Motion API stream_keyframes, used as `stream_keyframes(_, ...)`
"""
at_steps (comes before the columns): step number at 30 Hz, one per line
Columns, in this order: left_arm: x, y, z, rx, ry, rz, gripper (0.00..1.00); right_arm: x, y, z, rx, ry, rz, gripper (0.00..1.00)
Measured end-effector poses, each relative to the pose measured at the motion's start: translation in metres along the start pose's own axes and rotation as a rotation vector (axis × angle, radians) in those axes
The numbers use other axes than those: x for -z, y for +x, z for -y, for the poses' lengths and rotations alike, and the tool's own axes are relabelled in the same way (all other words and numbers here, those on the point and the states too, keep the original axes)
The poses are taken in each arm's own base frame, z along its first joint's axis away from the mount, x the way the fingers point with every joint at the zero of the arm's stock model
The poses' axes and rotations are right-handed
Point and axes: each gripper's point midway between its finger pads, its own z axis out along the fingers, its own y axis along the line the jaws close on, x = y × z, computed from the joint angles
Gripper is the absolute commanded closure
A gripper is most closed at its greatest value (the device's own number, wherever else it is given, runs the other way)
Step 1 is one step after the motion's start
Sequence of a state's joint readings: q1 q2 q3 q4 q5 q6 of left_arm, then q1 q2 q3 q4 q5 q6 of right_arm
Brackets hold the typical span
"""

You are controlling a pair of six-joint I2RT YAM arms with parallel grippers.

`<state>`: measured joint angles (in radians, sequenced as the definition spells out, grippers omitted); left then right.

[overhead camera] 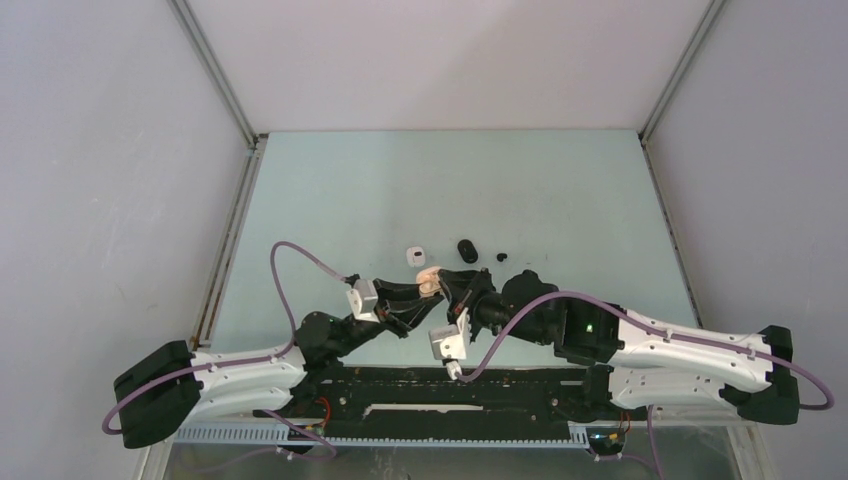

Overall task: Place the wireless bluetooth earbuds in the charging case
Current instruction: Insert the right earbud into the right side groove of the charging case.

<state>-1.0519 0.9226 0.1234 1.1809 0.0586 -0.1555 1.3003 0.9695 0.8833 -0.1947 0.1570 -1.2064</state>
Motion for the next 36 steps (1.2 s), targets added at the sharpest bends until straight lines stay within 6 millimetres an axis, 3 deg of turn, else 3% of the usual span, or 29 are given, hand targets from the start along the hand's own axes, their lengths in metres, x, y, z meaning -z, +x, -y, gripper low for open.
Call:
stream_keyframes(14,0.002,0.01,-0.004,-0.021,-0.013,-0.038,1.0,-0.005,0.006,-0.011,0.08,-0.051,-0.036,0.5)
stream_keyframes(24,0.005,0.018,-0.006,-0.031,-0.019,-0.058,1.0,0.004,0.009,-0.017,0.072,-0.132,-0.066,0.27)
stream_keyframes(28,0.004,0.015,-0.006,-0.034,-0.018,-0.046,1.0,0.013,0.01,-0.023,0.02,-0.198,-0.075,0.11)
stream_keyframes(31,0.004,0.014,-0.006,-0.041,-0.018,-0.044,1.0,0.018,0.014,-0.021,-0.06,-0.246,-0.095,0.07)
stream_keyframes(36,0.004,0.015,-0.005,-0.046,-0.012,-0.048,1.0,0.023,0.023,0.008,-0.298,-0.315,-0.123,0.05)
